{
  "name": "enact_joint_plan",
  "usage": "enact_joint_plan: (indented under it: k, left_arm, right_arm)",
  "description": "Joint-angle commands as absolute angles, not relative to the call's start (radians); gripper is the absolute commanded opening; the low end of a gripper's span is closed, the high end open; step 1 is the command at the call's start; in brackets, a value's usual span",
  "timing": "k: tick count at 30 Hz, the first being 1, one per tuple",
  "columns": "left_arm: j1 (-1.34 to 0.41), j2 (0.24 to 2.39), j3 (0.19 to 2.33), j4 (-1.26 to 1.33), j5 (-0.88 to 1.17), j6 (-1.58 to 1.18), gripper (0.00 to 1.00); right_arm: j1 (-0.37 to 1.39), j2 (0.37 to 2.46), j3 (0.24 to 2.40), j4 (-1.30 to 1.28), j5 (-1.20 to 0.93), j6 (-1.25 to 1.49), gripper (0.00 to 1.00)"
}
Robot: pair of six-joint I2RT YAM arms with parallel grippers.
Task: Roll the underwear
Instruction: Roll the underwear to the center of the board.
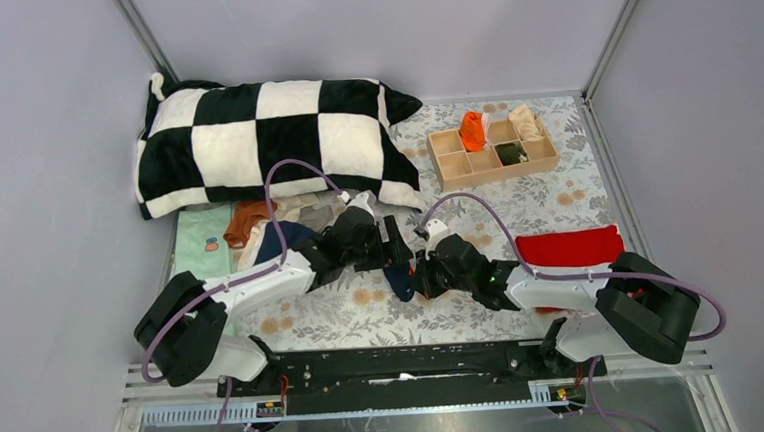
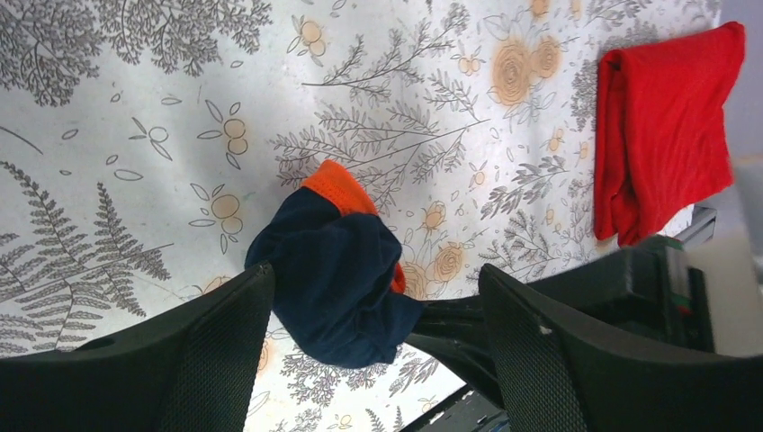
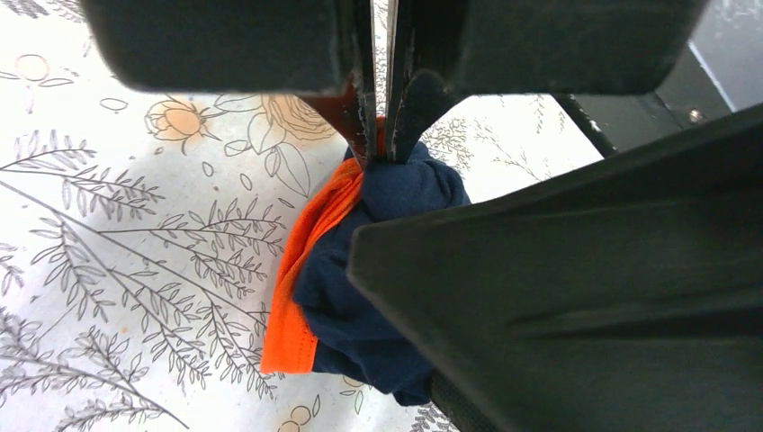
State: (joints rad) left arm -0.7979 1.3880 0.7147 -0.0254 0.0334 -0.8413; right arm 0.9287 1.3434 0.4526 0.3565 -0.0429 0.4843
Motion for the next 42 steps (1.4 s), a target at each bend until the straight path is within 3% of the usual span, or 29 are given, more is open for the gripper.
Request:
enact_joint_plan:
  k: [1, 18, 30, 42]
  left_arm:
    - [-0.794, 1.436, 0.783, -0.176, 0.030, -0.897, 0.87]
    - [-0.788, 1.501, 0.823, -0.227, 0.116, -1.020, 0.91]
    - [-0.768, 1.381, 0.762, -0.257, 0.053, -1.154, 0.93]
    - [-0.769, 1.510, 0.776, -0.150, 0.133, -1.179, 0.93]
  right_arm:
    - [0.931, 1.299, 0.492, 0.242, -0.014, 0.313, 0.00]
    - [0.937, 1.257, 0.511, 0.206, 0.033, 0.153, 0.00]
    - [0.946, 1.251, 0.514, 0.183, 0.060, 0.135, 0.00]
    - [0.970, 1.231, 0.501, 0.234, 0.023, 0.093, 0.00]
